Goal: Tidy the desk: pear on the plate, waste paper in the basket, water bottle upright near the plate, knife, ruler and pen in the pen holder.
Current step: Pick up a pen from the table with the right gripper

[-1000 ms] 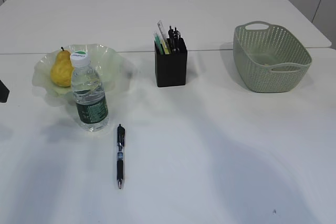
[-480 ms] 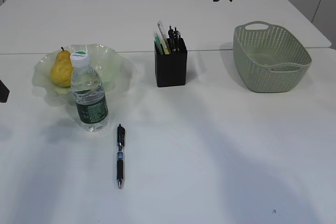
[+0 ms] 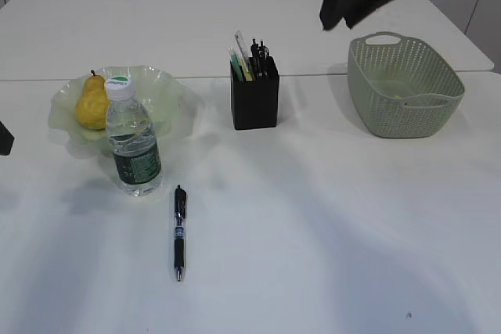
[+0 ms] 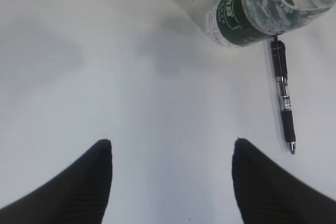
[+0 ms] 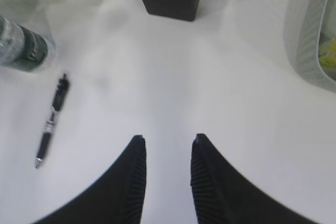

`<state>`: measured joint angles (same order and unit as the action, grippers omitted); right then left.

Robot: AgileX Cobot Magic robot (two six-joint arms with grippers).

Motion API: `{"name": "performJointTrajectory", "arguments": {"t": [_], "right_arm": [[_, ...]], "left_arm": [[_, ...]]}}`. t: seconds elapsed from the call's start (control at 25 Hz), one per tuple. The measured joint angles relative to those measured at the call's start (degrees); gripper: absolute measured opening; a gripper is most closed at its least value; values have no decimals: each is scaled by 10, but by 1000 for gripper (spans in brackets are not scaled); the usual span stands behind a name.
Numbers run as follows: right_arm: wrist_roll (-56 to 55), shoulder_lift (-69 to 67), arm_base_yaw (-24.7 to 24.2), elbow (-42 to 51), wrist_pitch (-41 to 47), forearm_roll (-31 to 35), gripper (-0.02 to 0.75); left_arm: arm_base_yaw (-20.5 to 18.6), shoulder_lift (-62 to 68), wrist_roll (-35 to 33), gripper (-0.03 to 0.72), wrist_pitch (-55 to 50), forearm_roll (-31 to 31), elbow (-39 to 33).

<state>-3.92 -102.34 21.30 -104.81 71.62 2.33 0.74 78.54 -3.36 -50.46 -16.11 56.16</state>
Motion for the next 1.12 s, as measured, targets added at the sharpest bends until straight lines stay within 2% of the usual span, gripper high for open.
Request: {"name": "performJointTrajectory", "arguments": {"t": [0.44, 0.6, 0.76, 0.92, 1.12], "right_arm": [[-10, 89, 12, 226, -8, -118, 221], [-15, 138, 12, 302, -29, -140, 221], [-40, 185, 12, 372, -74, -148, 221], [-47, 197, 12, 387, -108, -148, 221], [-47, 197, 12, 387, -143, -151, 221]], "left_arm": [[0, 0, 0, 506, -8, -3, 0], [13, -4, 0, 506, -21, 37, 0], [50, -29, 1, 506, -29, 48, 0], [95, -55, 26, 506, -29, 49, 0], [183, -66, 84, 506, -29, 78, 0]]}}
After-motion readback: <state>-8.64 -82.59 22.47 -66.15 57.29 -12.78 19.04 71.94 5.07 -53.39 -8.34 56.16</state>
